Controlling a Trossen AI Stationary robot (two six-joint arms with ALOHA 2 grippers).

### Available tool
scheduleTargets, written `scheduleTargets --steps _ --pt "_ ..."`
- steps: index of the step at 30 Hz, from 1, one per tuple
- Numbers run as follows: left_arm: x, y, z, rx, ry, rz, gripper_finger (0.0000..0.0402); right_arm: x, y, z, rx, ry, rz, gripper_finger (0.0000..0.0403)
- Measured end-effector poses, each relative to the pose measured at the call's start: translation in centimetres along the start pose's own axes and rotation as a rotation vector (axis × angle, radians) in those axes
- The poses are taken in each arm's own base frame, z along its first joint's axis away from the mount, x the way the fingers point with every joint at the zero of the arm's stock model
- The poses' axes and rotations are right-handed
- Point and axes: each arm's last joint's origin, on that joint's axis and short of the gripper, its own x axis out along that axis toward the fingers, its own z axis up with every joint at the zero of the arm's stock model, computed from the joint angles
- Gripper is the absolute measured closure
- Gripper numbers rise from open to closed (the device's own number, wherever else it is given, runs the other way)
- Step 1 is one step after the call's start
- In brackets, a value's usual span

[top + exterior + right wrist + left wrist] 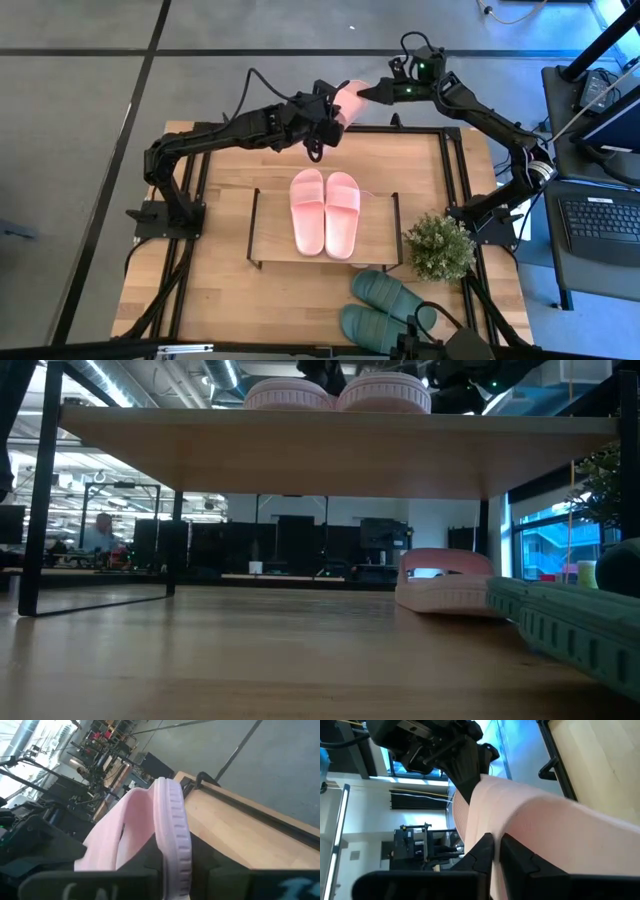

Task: Pick and place slides into the shelf
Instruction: Put the pink slipper under the shelf

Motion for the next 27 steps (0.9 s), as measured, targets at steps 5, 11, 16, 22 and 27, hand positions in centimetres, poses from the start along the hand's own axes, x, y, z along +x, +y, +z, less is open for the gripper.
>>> scheduleTargets --steps 5,11,16,22,27 --pt "0.00 -0.02 -0.08 0.006 0.020 0.003 0.0360 0.10 0.11 -0.10 -0.004 0.007 0.006 0.0355" --pt "0.00 -0.01 -0.12 0.004 0.035 0.010 0.0356 0.42 0.52 -0.28 -0.018 0.010 0.024 0.0355" --pt "-0.11 -0.08 0.06 -0.019 0.031 0.010 0.0355 0.43 0.60 -0.26 -0.021 0.011 0.033 0.0355" --pt "-0.31 -0.22 0.37 -0.016 0.022 0.007 0.0339 0.43 0.60 -0.26 -0.022 0.011 0.032 0.0355" --pt "-0.27 -0.21 0.29 -0.048 0.025 0.007 0.0279 0.43 0.66 -0.15 -0.042 -0.003 0.034 0.0355"
